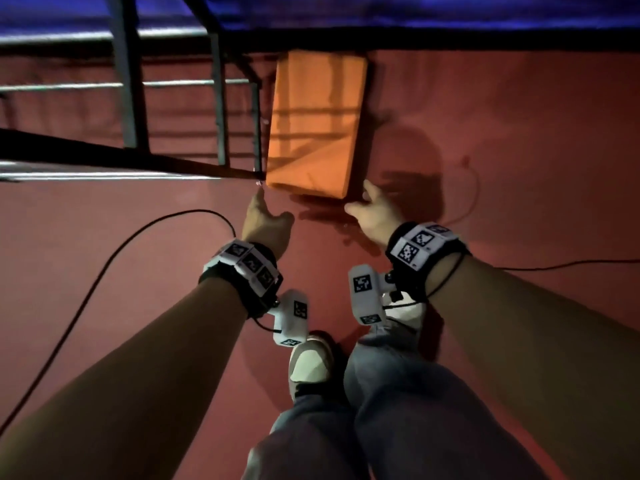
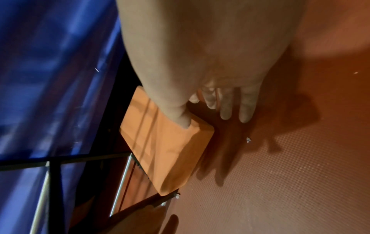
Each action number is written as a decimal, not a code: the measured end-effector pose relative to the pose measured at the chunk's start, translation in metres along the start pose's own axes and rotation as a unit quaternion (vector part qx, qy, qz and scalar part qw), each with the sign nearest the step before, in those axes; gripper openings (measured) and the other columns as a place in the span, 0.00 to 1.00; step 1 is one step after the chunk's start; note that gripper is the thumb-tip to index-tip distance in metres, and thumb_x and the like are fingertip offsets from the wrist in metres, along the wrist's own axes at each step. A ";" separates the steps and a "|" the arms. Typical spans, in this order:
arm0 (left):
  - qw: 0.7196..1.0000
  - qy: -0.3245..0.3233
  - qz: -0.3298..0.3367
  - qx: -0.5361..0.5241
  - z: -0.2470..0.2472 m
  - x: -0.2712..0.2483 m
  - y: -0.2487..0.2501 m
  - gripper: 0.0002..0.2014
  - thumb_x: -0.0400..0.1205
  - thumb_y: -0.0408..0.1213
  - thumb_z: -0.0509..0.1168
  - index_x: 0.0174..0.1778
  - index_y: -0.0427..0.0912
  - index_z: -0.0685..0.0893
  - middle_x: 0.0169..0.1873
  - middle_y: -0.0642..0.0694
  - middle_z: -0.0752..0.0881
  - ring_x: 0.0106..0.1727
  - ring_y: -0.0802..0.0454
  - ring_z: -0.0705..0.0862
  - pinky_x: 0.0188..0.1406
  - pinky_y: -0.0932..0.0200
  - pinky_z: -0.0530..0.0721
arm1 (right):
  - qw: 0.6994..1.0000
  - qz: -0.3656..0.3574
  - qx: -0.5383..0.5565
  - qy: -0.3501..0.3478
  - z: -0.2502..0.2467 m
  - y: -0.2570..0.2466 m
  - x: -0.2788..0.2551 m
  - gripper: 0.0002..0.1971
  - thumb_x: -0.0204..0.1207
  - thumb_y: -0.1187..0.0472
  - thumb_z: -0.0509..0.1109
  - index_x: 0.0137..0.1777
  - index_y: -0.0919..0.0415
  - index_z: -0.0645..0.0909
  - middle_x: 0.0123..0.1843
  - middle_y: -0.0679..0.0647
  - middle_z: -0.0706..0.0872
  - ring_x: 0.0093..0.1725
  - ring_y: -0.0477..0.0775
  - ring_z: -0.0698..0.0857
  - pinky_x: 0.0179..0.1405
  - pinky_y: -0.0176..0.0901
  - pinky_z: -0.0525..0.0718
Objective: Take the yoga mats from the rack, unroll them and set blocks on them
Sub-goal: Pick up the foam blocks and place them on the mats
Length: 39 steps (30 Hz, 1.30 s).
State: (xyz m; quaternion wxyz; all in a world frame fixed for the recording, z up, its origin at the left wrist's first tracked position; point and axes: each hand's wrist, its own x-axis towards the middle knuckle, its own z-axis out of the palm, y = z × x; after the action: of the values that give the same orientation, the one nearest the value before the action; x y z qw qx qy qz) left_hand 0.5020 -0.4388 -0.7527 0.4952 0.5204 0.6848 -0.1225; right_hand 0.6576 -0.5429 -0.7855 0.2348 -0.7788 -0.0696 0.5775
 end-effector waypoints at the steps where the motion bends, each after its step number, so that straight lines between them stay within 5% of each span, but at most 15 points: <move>1: 1.000 -0.001 0.001 -0.012 0.002 0.005 -0.003 0.40 0.80 0.33 0.66 0.87 0.51 0.55 0.81 0.41 0.68 0.69 0.49 0.79 0.60 0.59 0.76 | 1.000 -0.003 0.008 -0.003 0.002 0.003 0.006 0.38 0.81 0.56 0.69 0.86 0.59 0.55 0.84 0.59 0.66 0.81 0.57 0.68 0.80 0.50 0.66; 3: 0.999 -0.004 0.017 -0.031 0.005 0.013 -0.005 0.39 0.79 0.32 0.66 0.86 0.50 0.59 0.80 0.43 0.71 0.65 0.54 0.78 0.56 0.61 0.74 | 0.997 -0.008 0.072 -0.020 0.008 0.006 0.008 0.37 0.81 0.57 0.70 0.86 0.59 0.56 0.82 0.59 0.69 0.79 0.56 0.71 0.80 0.50 0.67; 6: 0.997 -0.015 0.043 -0.066 0.003 0.017 0.003 0.37 0.73 0.32 0.67 0.81 0.47 0.69 0.72 0.47 0.76 0.72 0.52 0.73 0.63 0.58 0.72 | 0.988 -0.010 0.149 -0.038 0.015 0.006 -0.001 0.29 0.83 0.60 0.68 0.83 0.57 0.65 0.70 0.55 0.81 0.68 0.53 0.80 0.75 0.50 0.74; 10: 0.994 -0.012 0.011 -0.109 -0.003 0.003 0.014 0.31 0.79 0.26 0.66 0.80 0.44 0.72 0.73 0.47 0.76 0.70 0.45 0.76 0.72 0.50 0.73 | 0.977 -0.028 0.212 -0.017 0.004 -0.002 -0.031 0.16 0.84 0.66 0.67 0.70 0.60 0.74 0.50 0.49 0.84 0.47 0.43 0.87 0.45 0.28 0.81; 12: 0.993 -0.021 0.016 -0.118 -0.004 -0.014 0.021 0.18 0.81 0.26 0.66 0.66 0.44 0.81 0.60 0.46 0.82 0.58 0.49 0.79 0.64 0.52 0.74 | 0.975 -0.028 0.217 0.034 -0.005 -0.005 -0.048 0.15 0.83 0.62 0.69 0.66 0.64 0.72 0.45 0.47 0.80 0.41 0.43 0.86 0.39 0.32 0.79; 14: 0.994 -0.023 0.025 -0.100 -0.006 -0.040 0.028 0.09 0.82 0.28 0.66 0.55 0.46 0.82 0.49 0.45 0.83 0.49 0.50 0.79 0.53 0.55 0.74 | 0.969 -0.006 0.234 0.074 -0.013 -0.008 -0.071 0.17 0.81 0.55 0.71 0.61 0.62 0.70 0.43 0.47 0.75 0.40 0.48 0.80 0.44 0.48 0.82; 16: 0.997 -0.018 0.018 -0.078 -0.008 -0.068 0.035 0.12 0.81 0.31 0.68 0.60 0.38 0.83 0.44 0.44 0.83 0.43 0.50 0.78 0.44 0.57 0.75 | 0.957 0.026 0.269 0.106 -0.023 -0.015 -0.099 0.16 0.80 0.50 0.71 0.53 0.56 0.68 0.42 0.50 0.74 0.39 0.52 0.78 0.43 0.57 0.86; 18: 0.998 -0.014 0.007 -0.067 -0.011 -0.101 0.048 0.13 0.80 0.36 0.70 0.60 0.37 0.82 0.44 0.43 0.83 0.44 0.47 0.81 0.42 0.55 0.79 | 0.945 0.055 0.294 0.133 -0.037 -0.020 -0.130 0.14 0.80 0.50 0.72 0.50 0.54 0.68 0.43 0.53 0.77 0.37 0.54 0.81 0.33 0.55 0.87; 21: 0.998 -0.025 0.034 -0.044 -0.020 -0.155 0.077 0.16 0.77 0.48 0.74 0.51 0.42 0.81 0.46 0.40 0.86 0.48 0.43 0.84 0.48 0.49 0.83 | 0.926 0.094 0.344 0.123 -0.063 -0.024 -0.182 0.16 0.80 0.52 0.70 0.60 0.55 0.69 0.47 0.53 0.77 0.44 0.55 0.82 0.37 0.54 0.88; 23: 0.996 -0.032 0.082 -0.016 -0.032 -0.197 0.104 0.27 0.69 0.60 0.75 0.50 0.40 0.83 0.45 0.39 0.88 0.43 0.44 0.84 0.46 0.47 0.85 | 0.905 0.096 0.397 0.123 -0.086 -0.030 -0.227 0.19 0.76 0.49 0.72 0.61 0.54 0.71 0.55 0.58 0.80 0.53 0.61 0.84 0.40 0.55 0.90; 25: 0.993 -0.053 0.107 -0.008 -0.048 -0.246 0.135 0.33 0.59 0.67 0.74 0.48 0.43 0.85 0.42 0.43 0.88 0.43 0.43 0.85 0.48 0.44 0.86 | 0.881 0.070 0.444 0.151 -0.112 -0.041 -0.282 0.18 0.72 0.48 0.74 0.54 0.53 0.73 0.55 0.61 0.83 0.51 0.63 0.86 0.36 0.53 0.87; 29: 0.981 -0.095 0.166 -0.026 -0.084 -0.379 0.209 0.18 0.74 0.52 0.78 0.46 0.43 0.83 0.34 0.50 0.84 0.38 0.51 0.82 0.47 0.48 0.86 | 0.849 0.024 0.497 0.178 -0.178 -0.075 -0.416 0.10 0.79 0.54 0.71 0.49 0.54 0.71 0.50 0.58 0.77 0.46 0.59 0.81 0.37 0.52 0.85; 35: 0.959 -0.169 0.220 -0.052 -0.106 -0.599 0.293 0.18 0.75 0.47 0.77 0.39 0.49 0.72 0.33 0.48 0.80 0.32 0.51 0.79 0.33 0.54 0.81 | 0.804 -0.065 0.542 0.237 -0.278 -0.098 -0.631 0.10 0.81 0.57 0.69 0.51 0.56 0.69 0.46 0.56 0.75 0.44 0.58 0.80 0.37 0.52 0.84; 39: 0.931 -0.230 0.278 -0.052 -0.075 -0.720 0.326 0.17 0.75 0.43 0.78 0.40 0.48 0.73 0.31 0.44 0.78 0.35 0.47 0.79 0.36 0.51 0.80 | 0.767 -0.103 0.564 0.288 -0.335 -0.067 -0.741 0.09 0.81 0.56 0.68 0.52 0.56 0.70 0.45 0.56 0.75 0.40 0.54 0.79 0.35 0.50 0.85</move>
State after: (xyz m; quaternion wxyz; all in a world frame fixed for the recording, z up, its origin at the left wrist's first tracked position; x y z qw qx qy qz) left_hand 0.7095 -0.6741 -0.0234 0.6794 0.6211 0.3859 -0.0608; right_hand 0.7414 -0.8608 -0.0385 0.6992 -0.6238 0.2599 0.2334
